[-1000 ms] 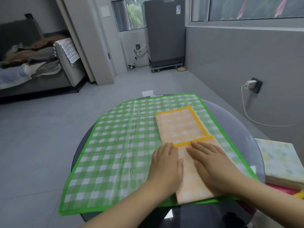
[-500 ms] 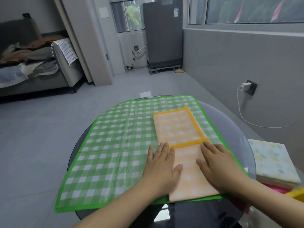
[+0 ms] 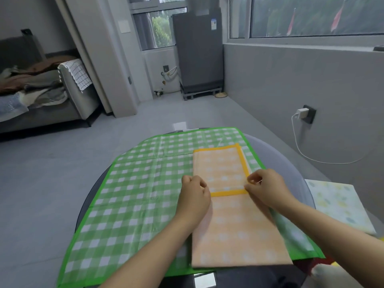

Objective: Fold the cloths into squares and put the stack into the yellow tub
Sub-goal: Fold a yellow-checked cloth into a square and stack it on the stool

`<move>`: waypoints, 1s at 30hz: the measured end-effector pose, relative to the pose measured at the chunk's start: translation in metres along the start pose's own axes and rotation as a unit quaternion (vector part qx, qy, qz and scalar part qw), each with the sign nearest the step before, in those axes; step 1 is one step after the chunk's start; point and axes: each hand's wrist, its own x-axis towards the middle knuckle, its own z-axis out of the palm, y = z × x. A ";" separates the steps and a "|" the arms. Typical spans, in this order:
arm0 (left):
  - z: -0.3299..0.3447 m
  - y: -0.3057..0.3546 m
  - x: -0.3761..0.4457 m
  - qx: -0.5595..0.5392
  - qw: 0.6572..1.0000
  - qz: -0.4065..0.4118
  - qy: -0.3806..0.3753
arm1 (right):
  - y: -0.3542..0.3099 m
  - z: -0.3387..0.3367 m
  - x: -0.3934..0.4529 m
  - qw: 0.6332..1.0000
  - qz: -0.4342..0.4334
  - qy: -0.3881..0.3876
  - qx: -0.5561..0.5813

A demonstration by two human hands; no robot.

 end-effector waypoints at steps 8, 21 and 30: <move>0.001 -0.006 0.032 -0.031 0.991 -0.119 0.043 | -0.001 0.004 0.017 0.995 0.102 0.015 -0.003; 0.002 -0.011 0.031 -0.215 0.955 -0.179 0.097 | 0.005 0.006 0.020 0.969 0.151 0.023 0.193; -0.014 -0.017 0.017 -0.451 0.870 -0.193 0.052 | 0.008 -0.014 0.014 0.890 0.200 -0.055 0.406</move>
